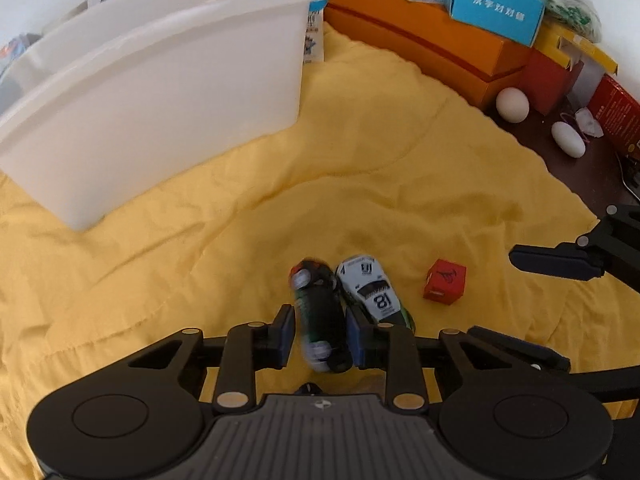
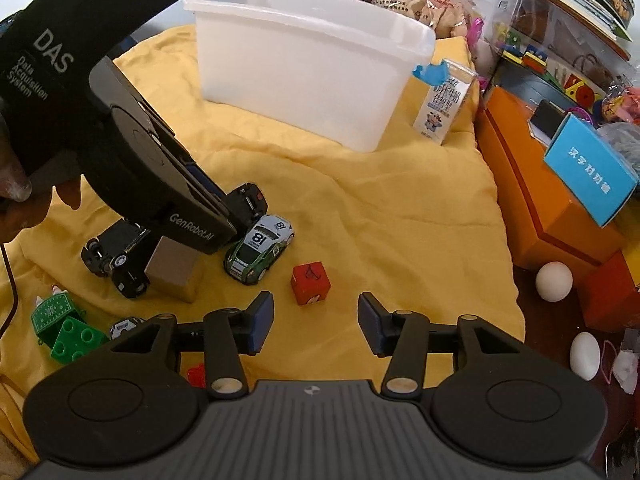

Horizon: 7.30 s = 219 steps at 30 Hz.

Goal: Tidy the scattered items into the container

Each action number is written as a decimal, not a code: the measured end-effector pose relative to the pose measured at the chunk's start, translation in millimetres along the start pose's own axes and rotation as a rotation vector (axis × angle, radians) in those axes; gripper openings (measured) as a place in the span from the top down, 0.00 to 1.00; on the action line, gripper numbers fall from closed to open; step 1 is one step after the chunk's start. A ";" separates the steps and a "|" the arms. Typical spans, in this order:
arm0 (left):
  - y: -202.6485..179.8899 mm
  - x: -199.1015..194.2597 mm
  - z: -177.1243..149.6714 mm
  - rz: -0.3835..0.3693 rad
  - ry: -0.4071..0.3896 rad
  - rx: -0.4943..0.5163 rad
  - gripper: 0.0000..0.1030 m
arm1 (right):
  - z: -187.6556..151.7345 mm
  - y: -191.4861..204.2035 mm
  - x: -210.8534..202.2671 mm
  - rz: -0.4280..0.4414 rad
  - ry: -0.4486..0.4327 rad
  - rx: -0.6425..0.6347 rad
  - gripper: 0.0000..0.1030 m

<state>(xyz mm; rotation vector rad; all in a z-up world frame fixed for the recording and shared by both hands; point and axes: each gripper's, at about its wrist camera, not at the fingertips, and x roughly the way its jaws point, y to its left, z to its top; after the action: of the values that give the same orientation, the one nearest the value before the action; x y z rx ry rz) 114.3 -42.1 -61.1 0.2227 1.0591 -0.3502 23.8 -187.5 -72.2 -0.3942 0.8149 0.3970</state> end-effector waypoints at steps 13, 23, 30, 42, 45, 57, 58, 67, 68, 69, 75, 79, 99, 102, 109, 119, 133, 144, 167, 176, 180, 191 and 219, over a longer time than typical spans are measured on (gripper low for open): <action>16.1 2.9 2.8 0.362 0.008 0.182 0.81 | -4.7 -3.0 -1.3 -0.001 -0.007 0.006 0.48; -8.0 -11.6 -17.9 0.228 -0.061 0.183 0.55 | -3.1 -1.9 0.5 0.002 -0.008 -0.021 0.45; 20.8 -40.7 -28.0 0.158 -0.124 0.005 0.46 | 3.2 -1.3 3.8 0.022 -0.004 -0.001 0.43; 42.0 -28.5 -26.5 0.077 -0.087 -0.119 0.46 | 33.3 5.6 18.4 0.142 0.005 0.015 0.53; 47.6 -21.4 -19.7 0.071 -0.080 -0.103 0.46 | 48.5 10.1 25.5 0.162 0.002 0.048 0.53; 57.0 -1.2 -13.6 0.008 -0.044 -0.098 0.67 | 52.5 29.2 64.2 0.166 0.130 0.011 0.68; 55.7 -8.4 -12.5 0.016 -0.060 -0.099 0.67 | 53.3 28.5 61.3 0.165 0.126 0.009 0.68; 69.4 -105.5 36.7 0.051 -0.311 -0.094 0.67 | 104.1 -9.3 12.4 0.112 -0.082 0.043 0.68; 74.0 -111.9 46.8 0.060 -0.333 -0.098 0.67 | 116.9 -14.0 5.2 0.099 -0.127 0.043 0.68; 77.9 -115.7 56.8 0.075 -0.348 -0.099 0.67 | 130.2 -17.9 0.0 0.088 -0.170 0.045 0.68; 104.1 -116.0 114.6 0.214 -0.393 -0.107 0.67 | 203.0 -34.8 0.3 0.042 -0.323 0.070 0.68; 130.1 -80.8 141.2 0.276 -0.314 -0.173 0.67 | 226.0 -44.3 33.5 0.050 -0.272 0.151 0.67; 97.9 -109.3 58.1 0.215 -0.360 -0.228 0.33 | 171.0 -38.0 9.3 0.136 -0.269 0.170 0.44; 79.5 -106.1 23.7 0.202 -0.323 -0.233 0.33 | 143.6 -32.0 0.6 0.151 -0.236 0.177 0.44; 41.6 -91.9 -37.8 0.189 -0.201 -0.197 0.33 | 90.8 -21.3 -10.8 0.174 -0.152 0.185 0.41; 22.1 -75.8 -88.1 0.081 -0.062 -0.246 0.33 | 24.7 14.2 -22.8 0.201 -0.011 0.028 0.45; 17.3 -72.8 -105.0 0.087 -0.011 -0.225 0.41 | 40.9 60.3 -8.7 0.368 0.000 -0.089 0.67; 11.5 -75.6 -106.7 0.114 -0.030 -0.154 0.41 | 35.0 72.8 17.5 0.290 0.094 -0.104 0.83; 33.5 -56.1 -63.3 0.051 -0.073 -0.172 0.68 | 54.0 4.6 9.3 0.201 0.007 0.107 0.84; 41.7 -43.6 -49.0 -0.137 -0.106 -0.309 0.68 | 95.2 -12.2 47.7 0.382 -0.001 0.297 0.85; 51.1 -20.4 -57.1 -0.124 -0.052 -0.362 0.68 | 85.0 -13.6 76.8 0.430 0.089 0.359 0.84; 80.1 -27.4 -58.2 0.038 -0.053 -0.319 0.67 | 68.8 -36.3 75.1 0.220 0.058 0.297 0.69; 39.2 -56.7 -78.2 0.121 -0.161 -0.217 0.59 | 51.2 -23.9 37.7 0.164 0.013 0.230 0.61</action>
<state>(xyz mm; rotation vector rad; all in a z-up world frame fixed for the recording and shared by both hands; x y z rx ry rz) 41.0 30.8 -47.8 0.0629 0.9123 -0.1401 90.3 -176.2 -64.6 -0.1161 0.8981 0.4477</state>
